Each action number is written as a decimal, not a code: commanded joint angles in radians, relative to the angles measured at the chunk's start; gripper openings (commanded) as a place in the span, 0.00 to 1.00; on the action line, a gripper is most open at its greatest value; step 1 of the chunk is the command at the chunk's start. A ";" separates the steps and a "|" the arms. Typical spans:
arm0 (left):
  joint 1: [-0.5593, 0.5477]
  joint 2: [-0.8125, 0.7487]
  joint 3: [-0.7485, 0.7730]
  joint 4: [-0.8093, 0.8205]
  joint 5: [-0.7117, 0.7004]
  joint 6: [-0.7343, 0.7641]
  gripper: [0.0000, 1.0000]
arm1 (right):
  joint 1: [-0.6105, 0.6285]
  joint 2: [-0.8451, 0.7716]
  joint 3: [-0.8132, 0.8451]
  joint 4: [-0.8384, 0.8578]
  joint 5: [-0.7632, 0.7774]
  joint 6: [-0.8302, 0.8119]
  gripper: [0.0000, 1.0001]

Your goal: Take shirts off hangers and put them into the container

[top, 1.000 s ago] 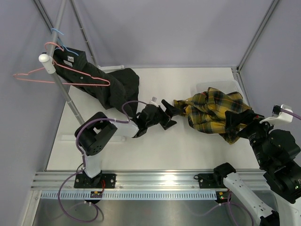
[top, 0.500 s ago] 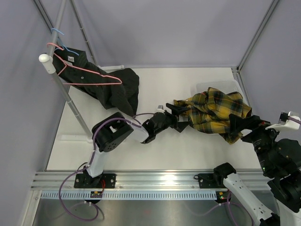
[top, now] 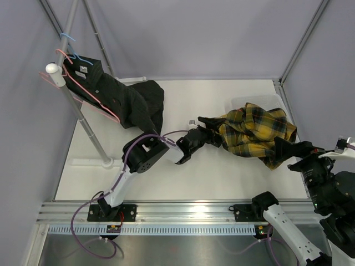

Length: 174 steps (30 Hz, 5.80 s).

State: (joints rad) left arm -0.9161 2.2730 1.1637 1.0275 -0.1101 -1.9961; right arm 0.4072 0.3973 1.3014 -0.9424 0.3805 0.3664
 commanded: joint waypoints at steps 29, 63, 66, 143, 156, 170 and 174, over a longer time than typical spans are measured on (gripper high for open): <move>0.060 0.003 0.405 -0.356 0.070 0.313 0.00 | -0.004 -0.064 0.067 -0.018 0.015 -0.046 0.99; -0.063 0.322 1.251 -1.331 0.486 1.398 0.10 | -0.004 -0.028 0.173 0.048 -0.066 -0.001 0.99; -0.070 0.332 1.249 -1.432 0.419 1.427 0.14 | -0.004 -0.032 0.158 0.059 -0.074 0.003 1.00; -0.290 -0.015 0.619 -1.615 -0.177 1.287 0.00 | -0.002 -0.038 0.118 -0.021 0.006 0.085 0.99; -0.267 -0.216 0.349 -1.613 -0.410 1.138 0.00 | -0.004 -0.020 0.046 -0.004 -0.064 0.071 0.99; -0.251 -0.280 0.625 -1.712 -0.553 1.251 0.86 | -0.004 0.081 -0.212 -0.015 -0.115 0.155 0.99; -0.251 -0.326 0.625 -1.735 -0.652 1.249 0.98 | -0.004 0.142 -0.272 0.004 -0.126 0.172 0.99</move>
State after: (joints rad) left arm -1.1675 2.0357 1.7592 -0.6888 -0.6182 -0.7479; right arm 0.4068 0.5053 1.0584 -0.9833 0.2794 0.5163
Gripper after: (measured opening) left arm 0.958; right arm 0.993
